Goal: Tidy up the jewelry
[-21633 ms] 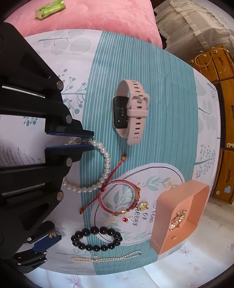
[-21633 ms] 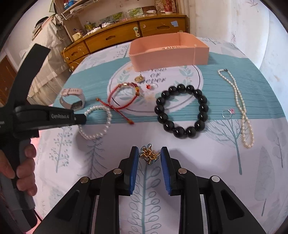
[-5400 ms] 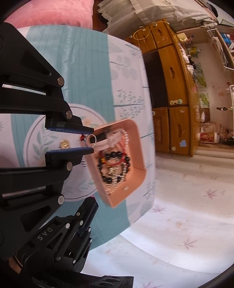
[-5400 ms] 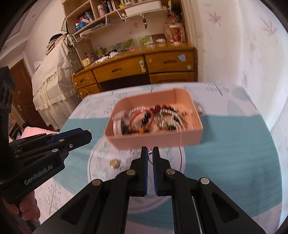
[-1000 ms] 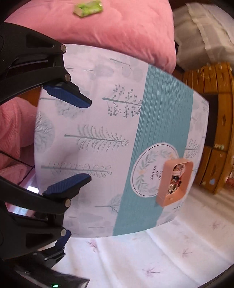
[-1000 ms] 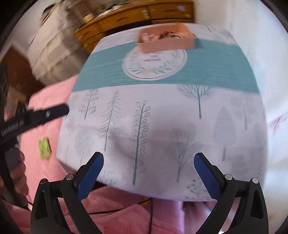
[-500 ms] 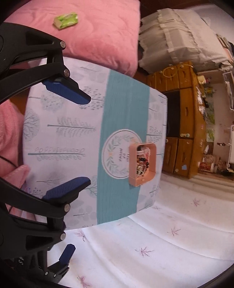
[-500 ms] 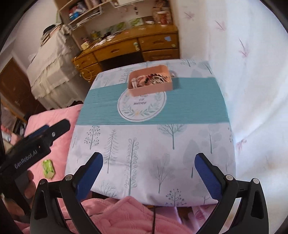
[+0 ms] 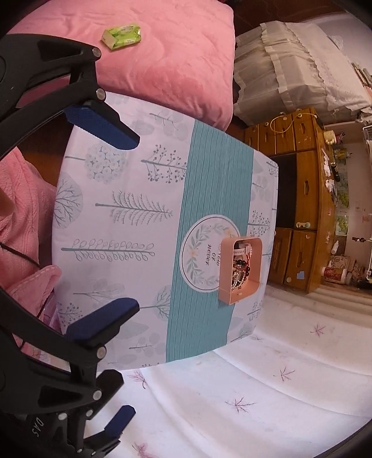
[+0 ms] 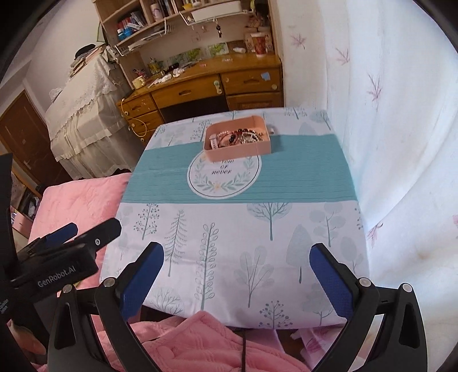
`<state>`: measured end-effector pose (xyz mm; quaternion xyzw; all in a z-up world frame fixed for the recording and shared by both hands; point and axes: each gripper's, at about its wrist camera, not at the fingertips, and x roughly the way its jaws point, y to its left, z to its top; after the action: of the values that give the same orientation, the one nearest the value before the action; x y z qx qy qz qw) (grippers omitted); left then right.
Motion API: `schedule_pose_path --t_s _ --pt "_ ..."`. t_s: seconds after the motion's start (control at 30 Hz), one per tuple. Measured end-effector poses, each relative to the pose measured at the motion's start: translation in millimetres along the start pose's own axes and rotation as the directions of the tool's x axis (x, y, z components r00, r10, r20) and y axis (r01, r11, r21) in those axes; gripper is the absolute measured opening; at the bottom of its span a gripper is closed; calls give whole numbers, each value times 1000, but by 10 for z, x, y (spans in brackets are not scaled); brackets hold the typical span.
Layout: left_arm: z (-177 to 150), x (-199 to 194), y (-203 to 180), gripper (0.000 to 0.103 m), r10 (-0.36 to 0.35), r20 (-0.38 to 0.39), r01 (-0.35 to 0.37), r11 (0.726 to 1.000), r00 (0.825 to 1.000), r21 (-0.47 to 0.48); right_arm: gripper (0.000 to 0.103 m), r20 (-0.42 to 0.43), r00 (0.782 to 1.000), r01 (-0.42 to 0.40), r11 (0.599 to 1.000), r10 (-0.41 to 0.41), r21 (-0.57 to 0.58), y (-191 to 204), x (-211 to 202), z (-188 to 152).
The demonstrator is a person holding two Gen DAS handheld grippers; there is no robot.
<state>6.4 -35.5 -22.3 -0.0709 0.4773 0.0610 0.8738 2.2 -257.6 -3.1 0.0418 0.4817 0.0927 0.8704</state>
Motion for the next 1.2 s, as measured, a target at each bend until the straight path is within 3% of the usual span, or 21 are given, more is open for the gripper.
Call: schedule_pose_path --t_s 0.53,1.2 --pt "-64 -179 -60 103 7 65 -10 999 998 40 103 50 999 -18 999 20 -51 115 -134 -27" --pt "-140 -200 -84 103 20 64 -22 999 998 40 103 31 999 -31 999 33 -42 -7 -145 -101"
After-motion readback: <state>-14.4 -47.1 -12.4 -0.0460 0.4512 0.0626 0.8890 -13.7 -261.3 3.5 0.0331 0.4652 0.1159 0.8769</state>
